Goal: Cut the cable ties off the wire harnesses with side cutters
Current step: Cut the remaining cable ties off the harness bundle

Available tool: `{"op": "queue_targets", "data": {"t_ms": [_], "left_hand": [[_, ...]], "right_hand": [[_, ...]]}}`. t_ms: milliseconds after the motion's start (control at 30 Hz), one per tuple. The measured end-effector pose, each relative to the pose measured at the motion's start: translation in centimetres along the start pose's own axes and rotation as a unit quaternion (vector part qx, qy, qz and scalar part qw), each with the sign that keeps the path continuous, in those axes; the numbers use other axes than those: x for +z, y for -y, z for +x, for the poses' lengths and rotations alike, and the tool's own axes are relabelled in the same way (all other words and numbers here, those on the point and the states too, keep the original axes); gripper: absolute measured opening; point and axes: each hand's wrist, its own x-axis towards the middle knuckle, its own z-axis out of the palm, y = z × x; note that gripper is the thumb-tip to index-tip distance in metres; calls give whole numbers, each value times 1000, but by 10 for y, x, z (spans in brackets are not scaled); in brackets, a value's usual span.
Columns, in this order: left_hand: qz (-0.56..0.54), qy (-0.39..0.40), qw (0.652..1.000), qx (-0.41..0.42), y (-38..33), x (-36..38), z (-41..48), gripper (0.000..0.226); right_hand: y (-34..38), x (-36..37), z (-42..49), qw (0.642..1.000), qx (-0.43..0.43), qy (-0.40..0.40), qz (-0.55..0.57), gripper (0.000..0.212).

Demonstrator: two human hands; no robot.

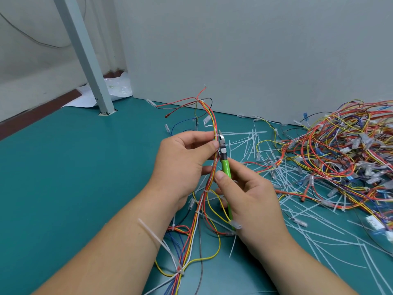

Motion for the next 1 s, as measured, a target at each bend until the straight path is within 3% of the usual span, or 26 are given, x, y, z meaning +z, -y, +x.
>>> {"op": "queue_targets", "data": {"t_ms": [1000], "left_hand": [[13,1,1000,4,0,1,-2,12]], "right_hand": [[-6,-1,2,1000,-3,-3,0,15]]}}
